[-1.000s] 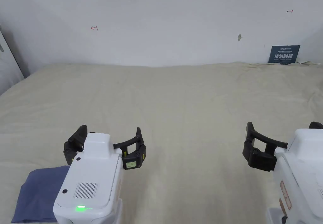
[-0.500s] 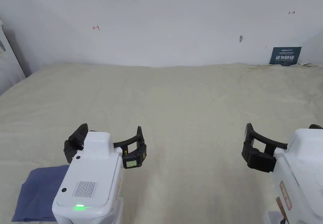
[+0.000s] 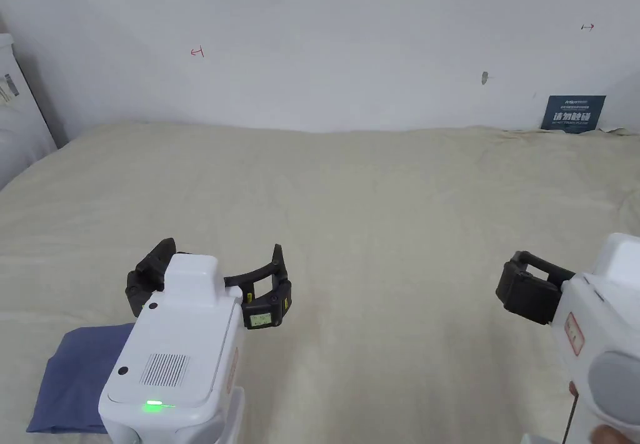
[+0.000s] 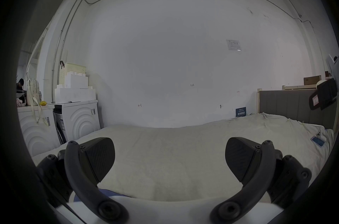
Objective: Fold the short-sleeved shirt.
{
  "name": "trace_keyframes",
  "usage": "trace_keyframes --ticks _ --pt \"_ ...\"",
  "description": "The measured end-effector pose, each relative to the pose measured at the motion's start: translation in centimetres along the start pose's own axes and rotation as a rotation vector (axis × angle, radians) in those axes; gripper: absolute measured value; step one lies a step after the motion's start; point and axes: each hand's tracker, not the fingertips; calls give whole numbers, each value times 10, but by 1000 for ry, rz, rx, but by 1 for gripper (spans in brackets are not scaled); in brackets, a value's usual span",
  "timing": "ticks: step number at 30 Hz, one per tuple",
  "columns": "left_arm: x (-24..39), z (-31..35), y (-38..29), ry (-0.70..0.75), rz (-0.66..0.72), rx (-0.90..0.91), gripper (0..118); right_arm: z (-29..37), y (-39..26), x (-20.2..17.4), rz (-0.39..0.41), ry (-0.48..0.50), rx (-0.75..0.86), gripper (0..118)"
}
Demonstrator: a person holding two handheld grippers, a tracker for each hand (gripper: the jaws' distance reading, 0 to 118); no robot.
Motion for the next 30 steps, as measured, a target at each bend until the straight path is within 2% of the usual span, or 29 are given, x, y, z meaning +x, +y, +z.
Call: trace_keyframes --ticks 5,25,27,30 --pt "-3 -1 2 6 18 4 118 -1 -1 4 -23 27 -25 113" --pt "-7 -1 6 16 23 12 118 -4 -4 11 -13 43 2 113" --pt "-6 -1 7 14 23 12 118 -4 -5 11 -12 31 21 113" --pt "-6 -1 7 11 24 11 118 -1 -8 13 18 79 107 113"
